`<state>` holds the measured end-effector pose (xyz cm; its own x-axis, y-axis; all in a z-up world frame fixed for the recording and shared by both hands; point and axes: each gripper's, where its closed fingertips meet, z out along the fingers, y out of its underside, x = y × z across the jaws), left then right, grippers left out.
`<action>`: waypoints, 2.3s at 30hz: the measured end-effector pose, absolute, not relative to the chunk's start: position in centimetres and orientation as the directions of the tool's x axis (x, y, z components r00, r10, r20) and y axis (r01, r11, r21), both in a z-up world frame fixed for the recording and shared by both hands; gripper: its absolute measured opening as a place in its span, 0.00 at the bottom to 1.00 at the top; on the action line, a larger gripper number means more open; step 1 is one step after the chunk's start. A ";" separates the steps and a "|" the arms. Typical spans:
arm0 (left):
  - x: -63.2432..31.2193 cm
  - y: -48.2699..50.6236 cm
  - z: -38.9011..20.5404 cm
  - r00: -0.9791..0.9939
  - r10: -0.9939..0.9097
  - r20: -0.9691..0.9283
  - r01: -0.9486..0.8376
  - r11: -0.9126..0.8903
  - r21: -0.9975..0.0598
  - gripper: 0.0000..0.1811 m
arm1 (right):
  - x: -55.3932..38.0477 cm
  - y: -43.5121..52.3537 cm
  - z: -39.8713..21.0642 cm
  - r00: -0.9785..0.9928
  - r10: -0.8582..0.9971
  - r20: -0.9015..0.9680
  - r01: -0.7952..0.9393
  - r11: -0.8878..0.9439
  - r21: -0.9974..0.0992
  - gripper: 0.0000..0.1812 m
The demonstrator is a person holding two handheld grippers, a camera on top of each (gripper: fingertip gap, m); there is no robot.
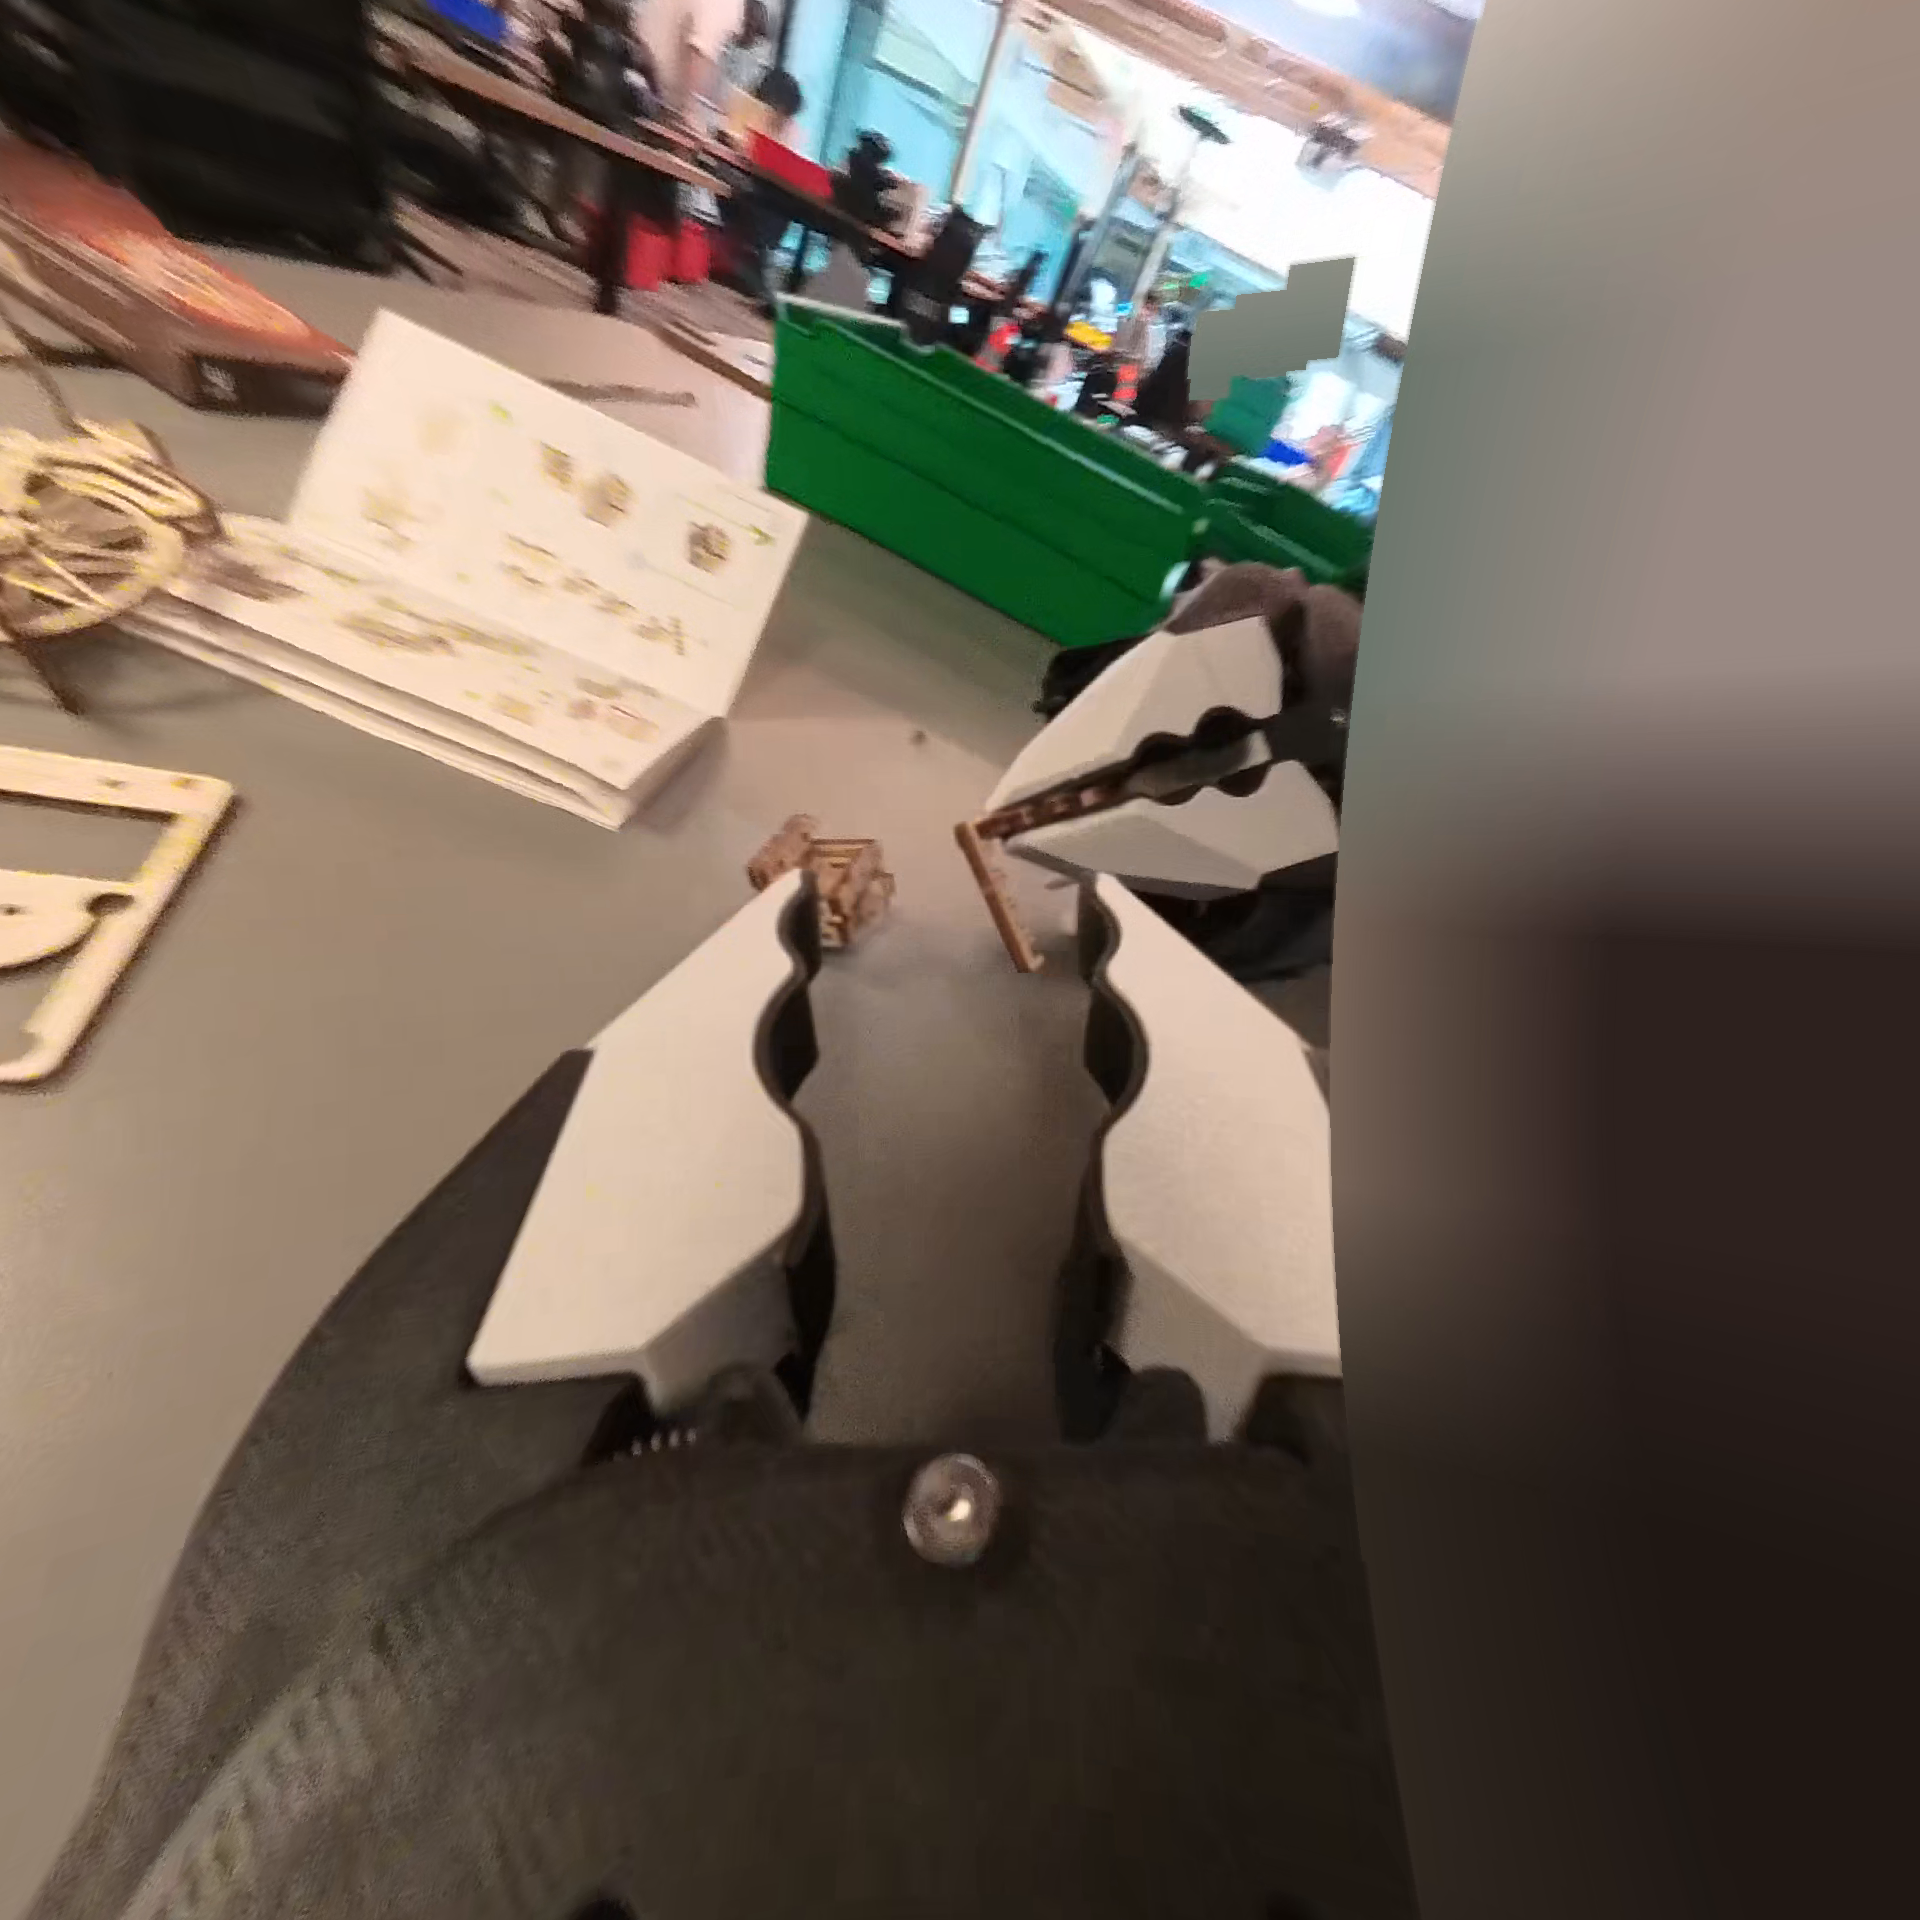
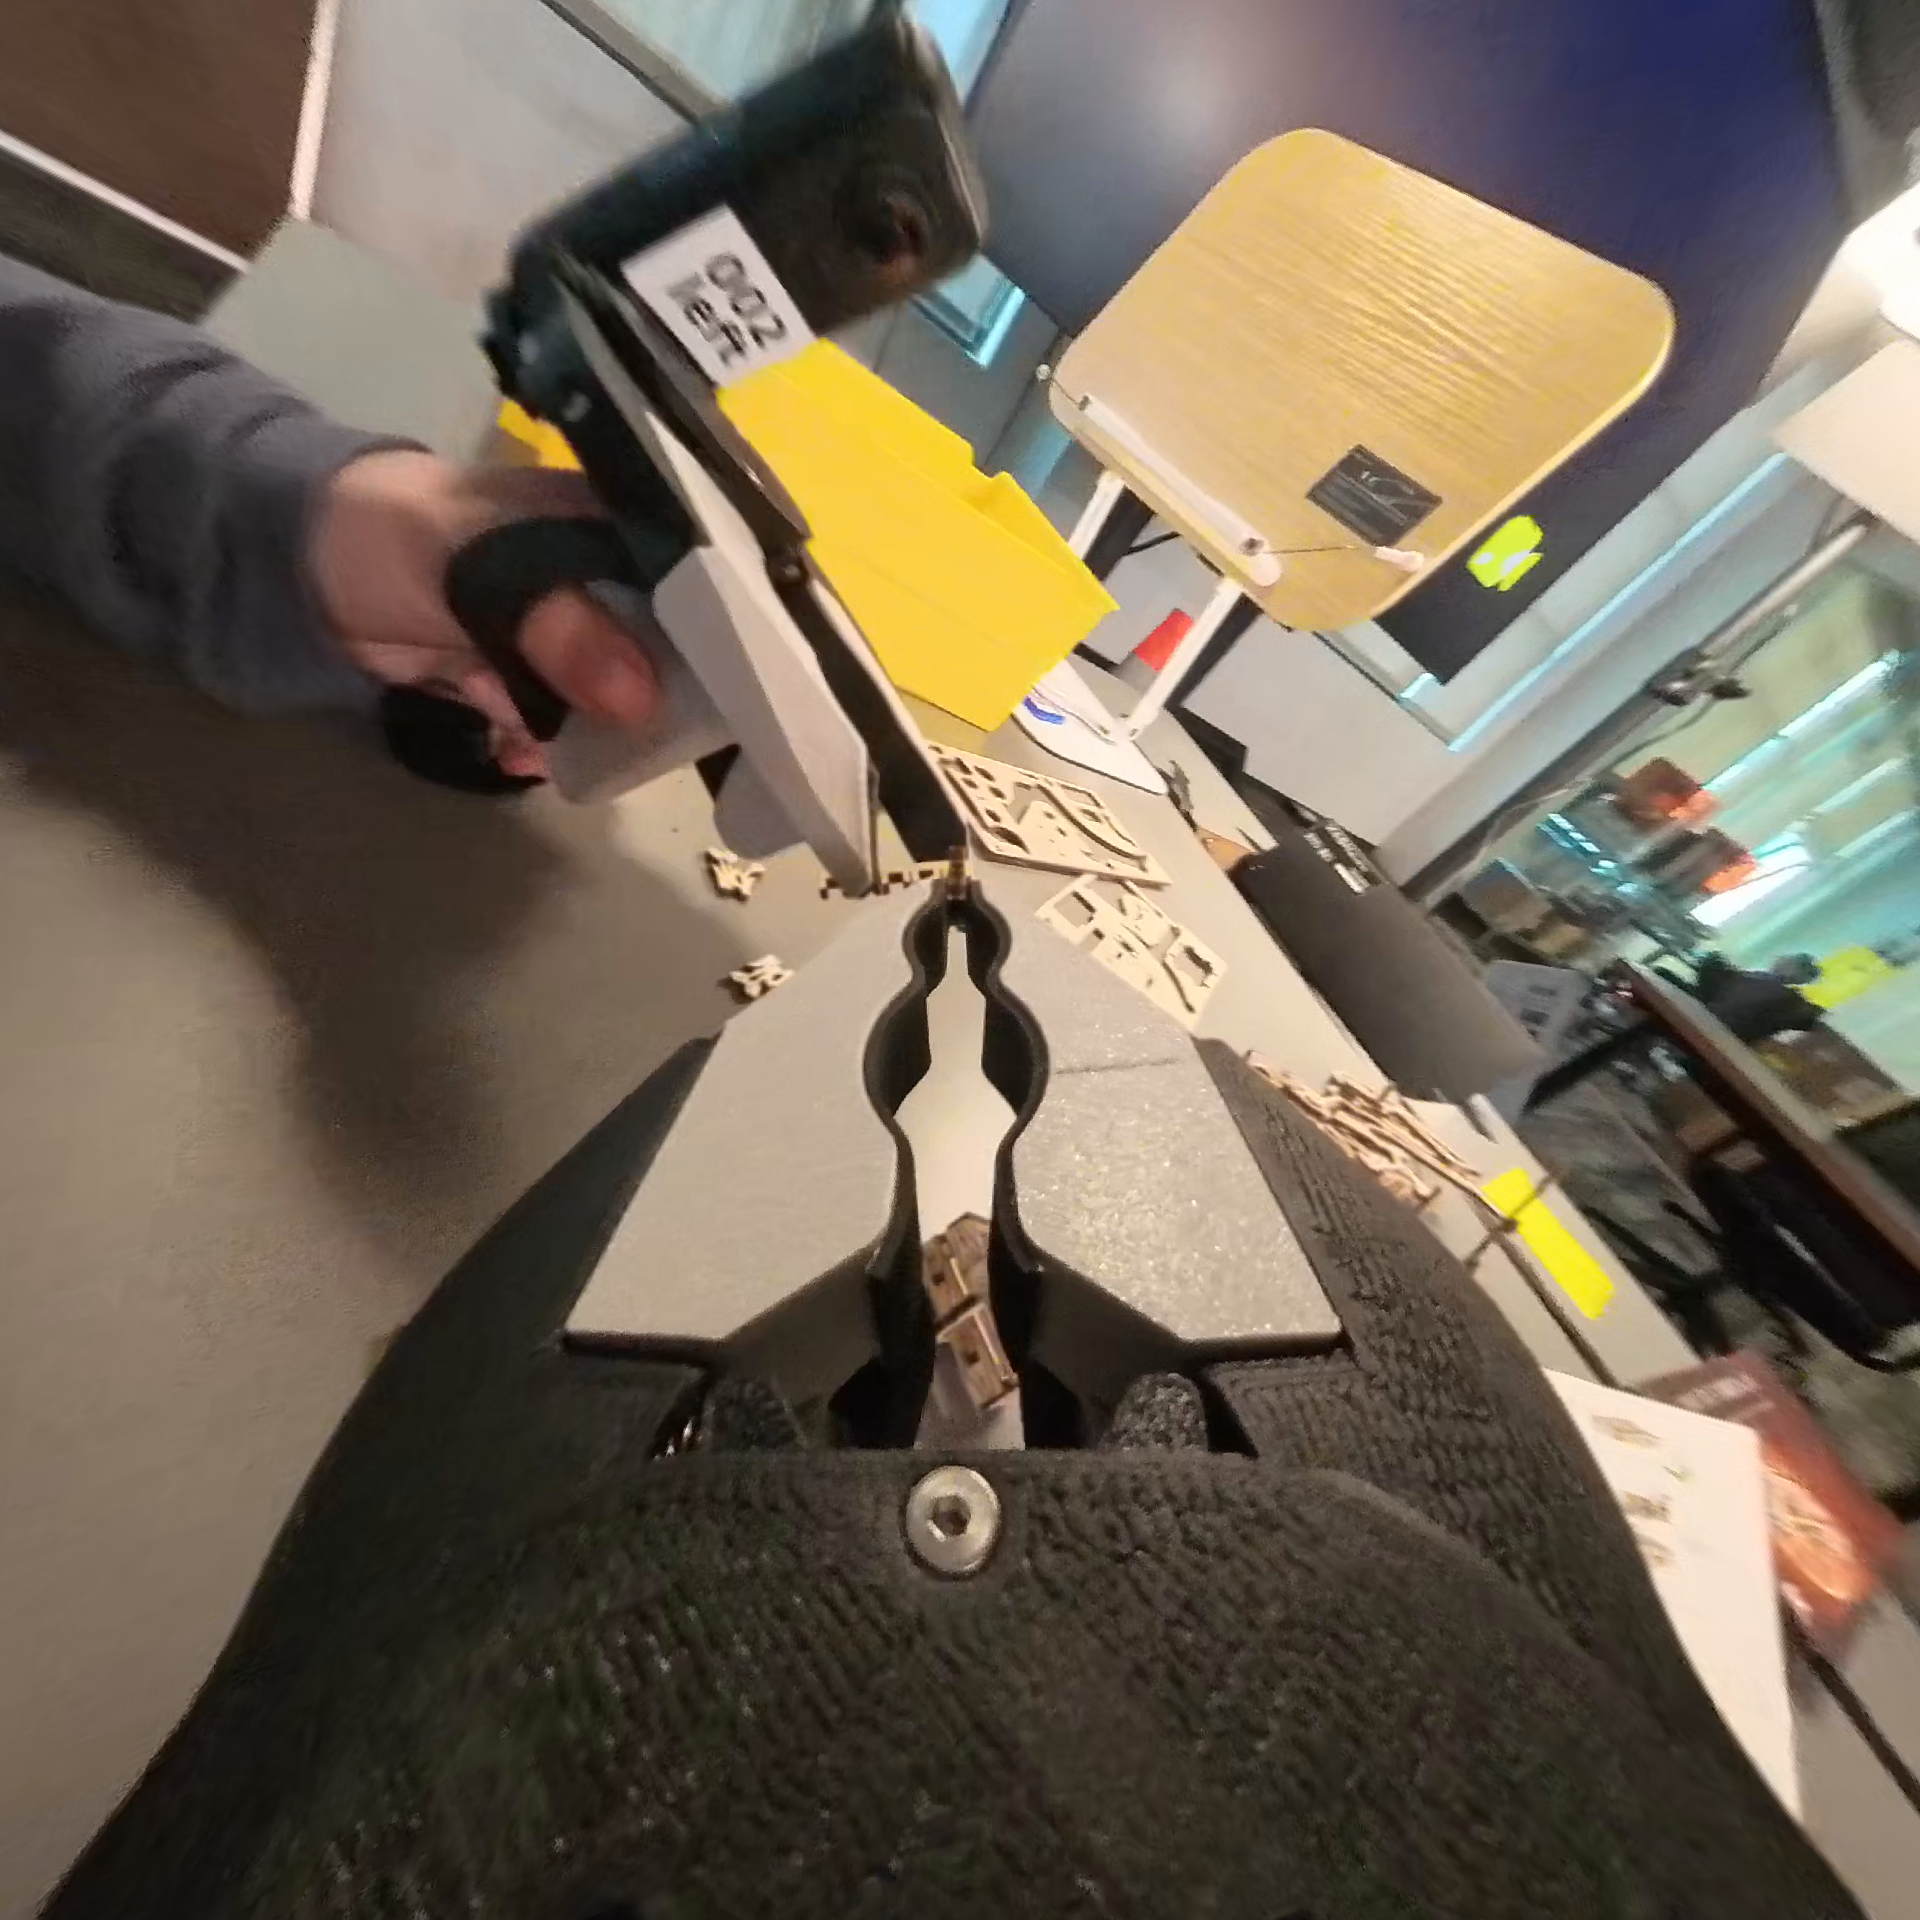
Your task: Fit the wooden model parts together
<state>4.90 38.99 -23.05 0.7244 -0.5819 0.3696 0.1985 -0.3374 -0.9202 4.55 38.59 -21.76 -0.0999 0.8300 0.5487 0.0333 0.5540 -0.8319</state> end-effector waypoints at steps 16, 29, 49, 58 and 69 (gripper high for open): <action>4.5 40.4 -23.8 0.932 -0.361 -0.003 -0.088 -0.218 -0.972 0.03 | 3.7 38.9 -21.9 0.007 0.707 0.707 0.108 0.702 -0.704 0.00; 4.8 40.0 -24.4 0.915 -0.402 -0.011 -0.113 -0.231 -0.966 0.01 | 3.9 38.4 -22.4 -0.020 0.668 0.743 0.108 0.741 -0.663 0.01; 5.2 40.1 -23.6 0.903 -0.423 -0.073 -0.147 -0.145 -0.978 0.01 | 4.3 38.3 -21.8 0.028 0.518 0.855 0.126 0.846 -0.518 0.00; 4.9 40.0 -23.2 0.915 -0.393 -0.091 -0.147 -0.115 -0.982 0.01 | 4.0 38.2 -21.4 0.051 0.538 0.841 0.130 0.832 -0.540 0.00; 5.3 40.3 -23.5 0.908 -0.396 -0.139 -0.198 -0.112 -0.974 0.02 | 4.4 38.0 -21.4 0.049 0.511 0.858 0.117 0.850 -0.513 0.00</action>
<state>5.31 40.26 -23.52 0.9079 -0.3956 -0.1387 -0.1978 -0.1125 -0.9738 4.36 38.04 -21.44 0.0493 0.5114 0.8579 0.1170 0.8501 -0.5134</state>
